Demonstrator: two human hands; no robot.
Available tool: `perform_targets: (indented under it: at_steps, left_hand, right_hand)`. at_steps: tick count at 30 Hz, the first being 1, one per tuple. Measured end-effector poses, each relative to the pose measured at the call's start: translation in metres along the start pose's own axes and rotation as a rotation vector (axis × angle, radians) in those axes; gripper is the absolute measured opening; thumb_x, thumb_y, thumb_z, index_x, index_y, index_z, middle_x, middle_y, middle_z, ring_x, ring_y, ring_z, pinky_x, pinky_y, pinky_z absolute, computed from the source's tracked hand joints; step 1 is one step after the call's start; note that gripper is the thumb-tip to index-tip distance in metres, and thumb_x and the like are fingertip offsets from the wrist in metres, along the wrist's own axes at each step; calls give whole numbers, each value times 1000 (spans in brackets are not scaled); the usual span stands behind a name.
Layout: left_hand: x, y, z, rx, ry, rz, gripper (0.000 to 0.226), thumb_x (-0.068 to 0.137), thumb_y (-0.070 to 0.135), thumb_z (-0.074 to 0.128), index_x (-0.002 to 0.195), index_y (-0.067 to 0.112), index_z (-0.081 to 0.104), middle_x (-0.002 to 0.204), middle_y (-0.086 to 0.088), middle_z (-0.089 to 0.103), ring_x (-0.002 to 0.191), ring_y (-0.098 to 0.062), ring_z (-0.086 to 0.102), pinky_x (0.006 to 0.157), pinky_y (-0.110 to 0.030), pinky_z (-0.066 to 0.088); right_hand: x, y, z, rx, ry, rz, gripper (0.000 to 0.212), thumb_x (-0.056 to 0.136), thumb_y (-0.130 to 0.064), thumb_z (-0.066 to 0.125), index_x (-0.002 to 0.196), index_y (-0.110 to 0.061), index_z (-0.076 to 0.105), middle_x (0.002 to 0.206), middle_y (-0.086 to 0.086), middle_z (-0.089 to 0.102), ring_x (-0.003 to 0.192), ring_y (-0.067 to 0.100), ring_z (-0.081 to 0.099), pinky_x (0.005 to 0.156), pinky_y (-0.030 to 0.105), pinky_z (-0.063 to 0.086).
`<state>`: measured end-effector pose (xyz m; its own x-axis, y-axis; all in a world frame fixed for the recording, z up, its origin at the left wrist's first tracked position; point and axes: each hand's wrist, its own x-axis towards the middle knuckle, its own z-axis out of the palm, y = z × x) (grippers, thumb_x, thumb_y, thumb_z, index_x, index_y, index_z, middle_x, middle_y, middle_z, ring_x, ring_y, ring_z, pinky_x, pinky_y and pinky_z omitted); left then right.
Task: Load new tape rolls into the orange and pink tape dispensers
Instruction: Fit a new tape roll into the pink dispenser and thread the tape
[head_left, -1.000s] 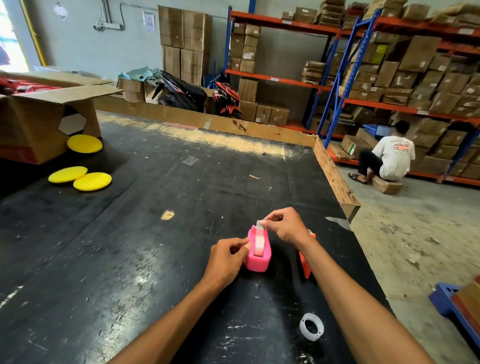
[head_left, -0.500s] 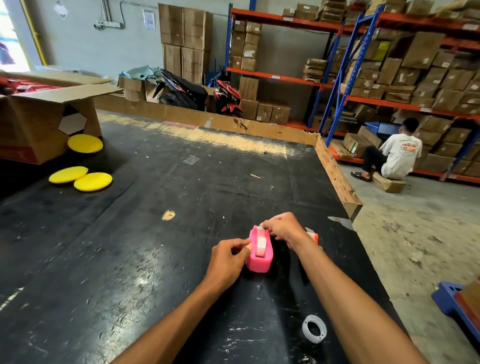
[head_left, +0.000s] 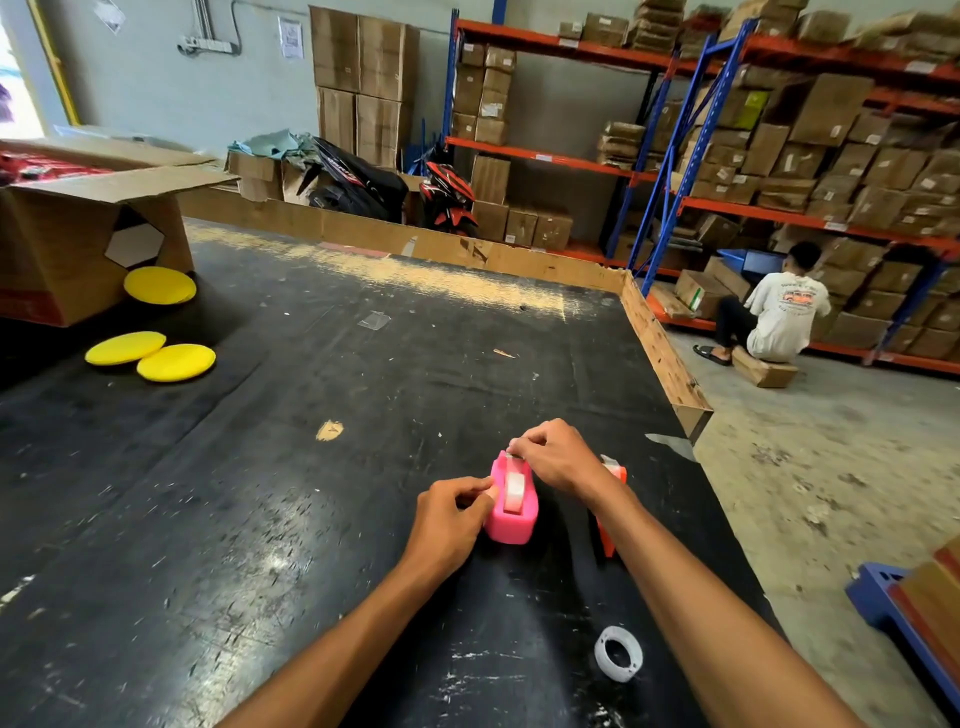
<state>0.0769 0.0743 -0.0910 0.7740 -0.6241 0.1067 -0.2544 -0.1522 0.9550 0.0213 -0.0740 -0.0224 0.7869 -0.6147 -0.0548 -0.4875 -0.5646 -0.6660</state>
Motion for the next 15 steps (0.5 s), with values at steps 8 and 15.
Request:
perform_targets:
  at_steps: [8, 15]
  left_hand:
    - [0, 2, -1, 21, -1, 7, 28, 87, 21, 63, 114, 14, 71, 108, 0, 75, 97, -5, 68, 76, -6, 47]
    - [-5, 10, 3, 43, -28, 50, 25, 86, 20, 65, 109, 13, 73, 102, 0, 77, 90, -5, 68, 69, -2, 47]
  right_hand:
    - [-26, 12, 9, 394, 161, 220, 47, 92, -30, 51, 99, 16, 61, 78, 27, 67, 69, 24, 59, 76, 44, 55]
    - [-41, 23, 12, 371, 115, 225, 54, 70, -36, 52, 94, 11, 63, 100, 31, 68, 85, 39, 71, 75, 55, 55]
